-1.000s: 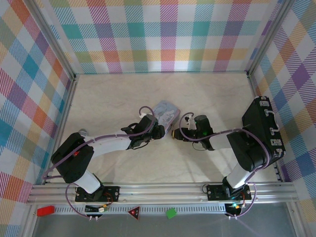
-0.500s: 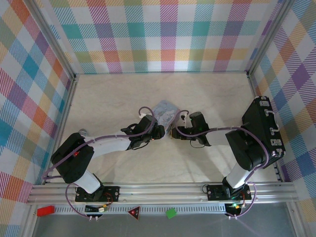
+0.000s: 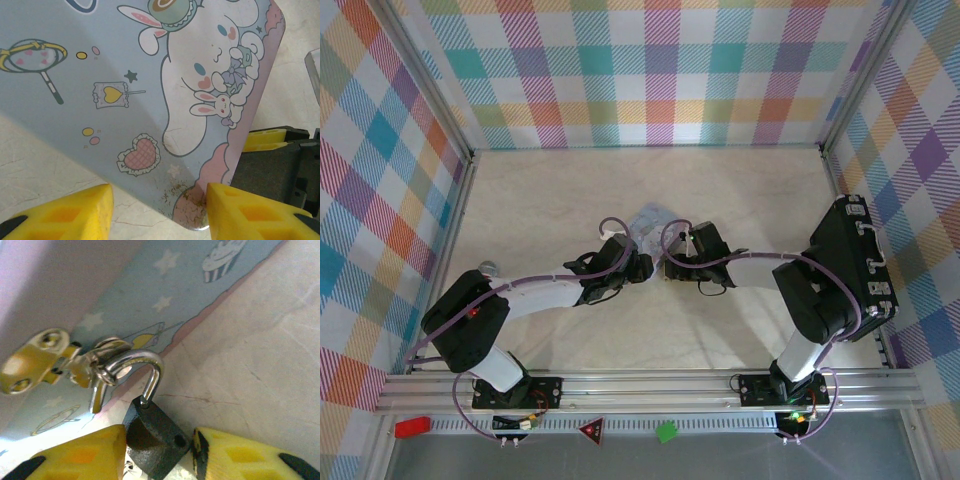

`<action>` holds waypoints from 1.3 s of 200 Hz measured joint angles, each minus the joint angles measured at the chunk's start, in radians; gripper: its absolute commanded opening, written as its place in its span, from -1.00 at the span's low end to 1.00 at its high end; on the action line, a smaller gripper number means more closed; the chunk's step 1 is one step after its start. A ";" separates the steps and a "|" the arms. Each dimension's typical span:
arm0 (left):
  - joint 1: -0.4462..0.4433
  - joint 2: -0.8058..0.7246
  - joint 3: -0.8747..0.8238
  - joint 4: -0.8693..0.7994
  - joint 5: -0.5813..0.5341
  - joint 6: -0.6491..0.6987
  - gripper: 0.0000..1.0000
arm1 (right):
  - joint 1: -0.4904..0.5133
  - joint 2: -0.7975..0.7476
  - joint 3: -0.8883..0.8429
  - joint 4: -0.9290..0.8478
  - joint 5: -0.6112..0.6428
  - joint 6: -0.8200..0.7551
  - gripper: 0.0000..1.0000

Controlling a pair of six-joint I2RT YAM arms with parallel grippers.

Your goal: Unlock a padlock with a key

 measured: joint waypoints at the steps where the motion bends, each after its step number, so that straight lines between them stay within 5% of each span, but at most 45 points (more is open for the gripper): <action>1: 0.000 0.000 0.000 0.000 0.000 0.000 -0.02 | 0.000 0.000 0.000 0.000 0.000 0.000 -0.24; 105: 0.000 -0.027 -0.053 0.051 -0.018 -0.038 -0.04 | -0.027 0.042 -0.054 0.238 -0.045 0.106 -0.81; 151: 0.000 -0.027 -0.053 0.053 -0.020 -0.037 -0.05 | -0.090 0.019 -0.134 0.373 -0.174 0.244 -0.87; 260: 0.012 -0.026 -0.060 0.072 -0.015 -0.031 -0.05 | -0.138 0.011 -0.134 0.435 -0.192 0.404 -0.91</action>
